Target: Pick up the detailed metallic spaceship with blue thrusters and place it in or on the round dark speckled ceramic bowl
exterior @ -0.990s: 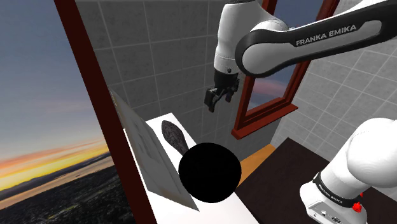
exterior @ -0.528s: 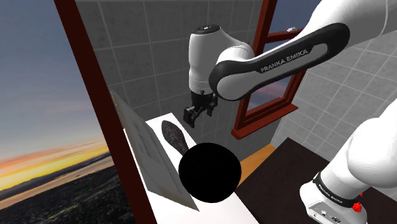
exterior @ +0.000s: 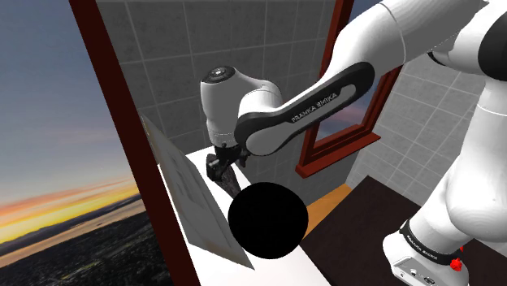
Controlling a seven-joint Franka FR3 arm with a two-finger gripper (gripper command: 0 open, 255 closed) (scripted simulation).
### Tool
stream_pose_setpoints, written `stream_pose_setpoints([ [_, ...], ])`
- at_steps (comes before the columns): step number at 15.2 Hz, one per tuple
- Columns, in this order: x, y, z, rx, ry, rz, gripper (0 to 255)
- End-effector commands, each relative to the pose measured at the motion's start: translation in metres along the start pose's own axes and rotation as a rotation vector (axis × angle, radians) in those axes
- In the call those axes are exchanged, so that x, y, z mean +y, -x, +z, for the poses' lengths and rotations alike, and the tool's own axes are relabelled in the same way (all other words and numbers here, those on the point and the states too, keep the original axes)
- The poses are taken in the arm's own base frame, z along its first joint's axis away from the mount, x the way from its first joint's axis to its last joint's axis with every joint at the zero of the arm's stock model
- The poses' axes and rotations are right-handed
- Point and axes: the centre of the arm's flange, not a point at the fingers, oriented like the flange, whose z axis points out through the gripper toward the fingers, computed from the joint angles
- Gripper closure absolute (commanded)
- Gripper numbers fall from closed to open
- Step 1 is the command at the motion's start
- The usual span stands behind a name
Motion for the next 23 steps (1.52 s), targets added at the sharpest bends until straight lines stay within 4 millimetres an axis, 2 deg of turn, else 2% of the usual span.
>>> stream_pose_setpoints([
  [1,-0.01,-0.002,0.017,-0.001,0.005,-0.003,0],
  [8,-0.01,-0.001,0.052,-0.001,0.005,-0.003,0],
  [16,-0.01,-0.001,0.052,-0.001,0.005,-0.003,0],
  [17,-0.01,-0.001,0.052,-0.001,0.005,-0.003,255],
  [23,-0.01,-0.001,0.052,-0.001,0.005,-0.003,255],
])
